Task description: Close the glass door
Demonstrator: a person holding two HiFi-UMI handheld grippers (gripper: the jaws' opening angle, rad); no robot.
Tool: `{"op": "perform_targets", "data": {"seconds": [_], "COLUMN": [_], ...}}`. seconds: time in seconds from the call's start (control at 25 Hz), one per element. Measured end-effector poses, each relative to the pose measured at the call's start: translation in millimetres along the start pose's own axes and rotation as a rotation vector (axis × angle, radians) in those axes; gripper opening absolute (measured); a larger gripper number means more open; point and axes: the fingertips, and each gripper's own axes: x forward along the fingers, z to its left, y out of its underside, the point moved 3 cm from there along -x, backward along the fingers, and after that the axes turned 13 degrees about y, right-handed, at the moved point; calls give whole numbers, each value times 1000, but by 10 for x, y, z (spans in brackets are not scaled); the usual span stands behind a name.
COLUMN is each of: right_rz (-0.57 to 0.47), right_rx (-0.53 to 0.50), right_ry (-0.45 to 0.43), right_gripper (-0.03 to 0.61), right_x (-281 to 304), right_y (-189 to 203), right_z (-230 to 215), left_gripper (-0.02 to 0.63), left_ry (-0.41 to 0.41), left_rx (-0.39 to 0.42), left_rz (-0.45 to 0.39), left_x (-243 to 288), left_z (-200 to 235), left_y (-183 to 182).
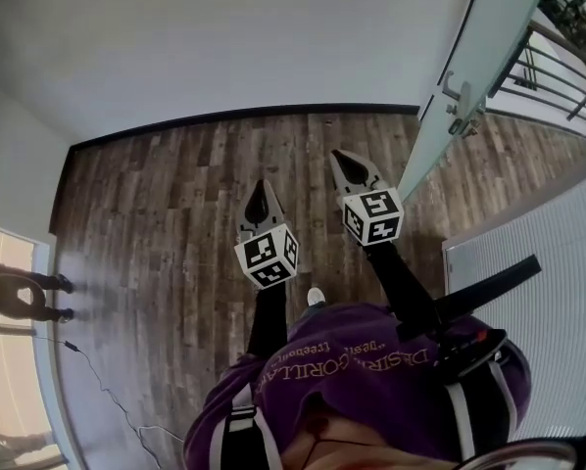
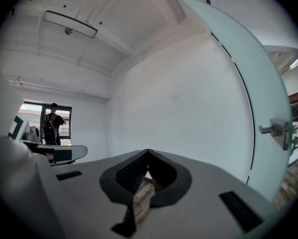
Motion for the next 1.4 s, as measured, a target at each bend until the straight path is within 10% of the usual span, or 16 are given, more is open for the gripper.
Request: {"op": "perform_targets", "data": {"seconds": [1.4], "right_rz": [43], "right_rx": [-27], "right_ry": [-24], "right_gripper": [-9], "right_x": [1925], "right_y": [-119], "right_z": [-507], "left_gripper": [2], "left_ry": [-33], "left_rx": [-51], "left_rz": [21], "left_x": [1826], "left_z": [686], "left_y": [40]}}
